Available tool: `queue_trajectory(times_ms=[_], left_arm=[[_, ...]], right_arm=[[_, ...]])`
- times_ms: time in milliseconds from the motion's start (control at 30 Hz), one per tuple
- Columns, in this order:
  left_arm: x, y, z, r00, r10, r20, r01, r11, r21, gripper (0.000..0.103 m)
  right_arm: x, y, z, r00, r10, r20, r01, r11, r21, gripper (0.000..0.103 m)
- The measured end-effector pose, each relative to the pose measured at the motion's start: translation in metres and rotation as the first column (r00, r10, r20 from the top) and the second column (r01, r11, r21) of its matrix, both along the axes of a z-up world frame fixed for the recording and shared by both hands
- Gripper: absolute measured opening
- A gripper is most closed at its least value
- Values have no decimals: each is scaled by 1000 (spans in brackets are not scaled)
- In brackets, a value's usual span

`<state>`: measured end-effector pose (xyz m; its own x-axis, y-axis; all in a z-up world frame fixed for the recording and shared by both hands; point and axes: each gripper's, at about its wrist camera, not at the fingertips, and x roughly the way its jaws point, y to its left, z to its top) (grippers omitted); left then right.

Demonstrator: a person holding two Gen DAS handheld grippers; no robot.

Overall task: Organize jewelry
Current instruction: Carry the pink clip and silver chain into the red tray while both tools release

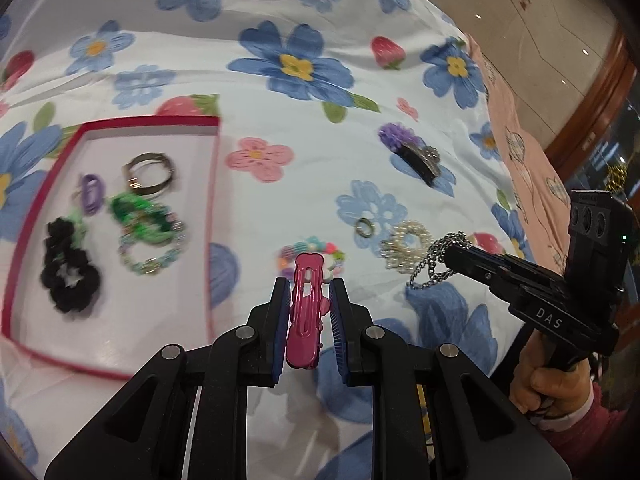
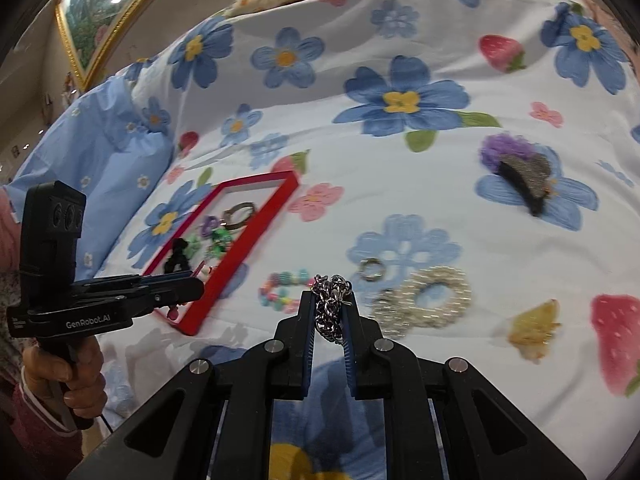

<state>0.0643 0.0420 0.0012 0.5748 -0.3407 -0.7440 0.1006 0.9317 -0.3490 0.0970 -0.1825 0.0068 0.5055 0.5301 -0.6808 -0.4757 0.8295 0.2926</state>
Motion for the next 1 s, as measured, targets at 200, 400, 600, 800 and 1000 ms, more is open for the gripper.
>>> queue_trajectory(times_ms=[200, 400, 600, 800, 1000], left_arm=[[-15, 35, 0, 997, 82, 3, -82, 997, -13, 18], [-25, 67, -2, 988, 156, 4, -156, 988, -21, 18], [-29, 93, -3, 975, 222, 6, -222, 975, -9, 18], [-32, 121, -5, 959, 282, 3, -282, 959, -2, 18], [-27, 145, -12, 944, 331, -12, -331, 944, 17, 18]], right_arm=[[-5, 31, 3, 998, 64, 3, -64, 998, 6, 12], [-6, 56, 5, 994, 112, 3, -112, 994, 15, 12], [-6, 90, 8, 985, 174, 7, -174, 984, 36, 12], [-3, 123, 10, 974, 226, 13, -226, 973, 44, 12], [3, 158, 10, 961, 277, 7, -277, 959, 64, 12]])
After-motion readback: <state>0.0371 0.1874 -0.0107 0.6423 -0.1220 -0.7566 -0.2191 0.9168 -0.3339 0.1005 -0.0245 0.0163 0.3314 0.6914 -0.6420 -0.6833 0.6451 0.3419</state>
